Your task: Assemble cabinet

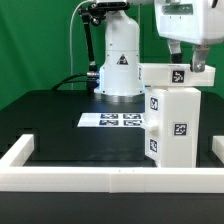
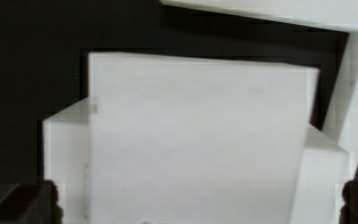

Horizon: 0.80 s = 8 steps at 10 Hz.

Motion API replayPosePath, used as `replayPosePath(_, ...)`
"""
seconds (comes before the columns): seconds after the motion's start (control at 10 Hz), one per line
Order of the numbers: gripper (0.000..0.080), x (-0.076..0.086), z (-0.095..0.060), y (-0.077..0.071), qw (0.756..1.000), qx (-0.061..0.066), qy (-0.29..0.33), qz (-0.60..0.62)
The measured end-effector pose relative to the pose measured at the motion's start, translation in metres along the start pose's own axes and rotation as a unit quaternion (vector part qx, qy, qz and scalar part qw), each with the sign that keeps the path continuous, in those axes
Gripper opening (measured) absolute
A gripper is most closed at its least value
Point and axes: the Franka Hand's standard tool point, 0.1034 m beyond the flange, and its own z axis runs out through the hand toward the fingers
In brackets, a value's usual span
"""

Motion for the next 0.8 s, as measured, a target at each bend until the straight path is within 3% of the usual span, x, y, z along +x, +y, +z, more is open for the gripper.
replayPosePath(0.4, 0.0797, -0.003, 0.010, 0.000, 0.998, -0.008, 0.001, -0.064)
replayPosePath(0.5, 0.0797, -0.007, 0.006, -0.004, 0.984, -0.028, 0.013, -0.177)
replayPosePath(0.7, 0.0797, -0.005, 0.002, -0.008, 0.942, -0.025, 0.009, -0.334)
replayPosePath(0.8, 0.0797, -0.004, -0.001, -0.009, 0.898, -0.029, 0.004, -0.438)
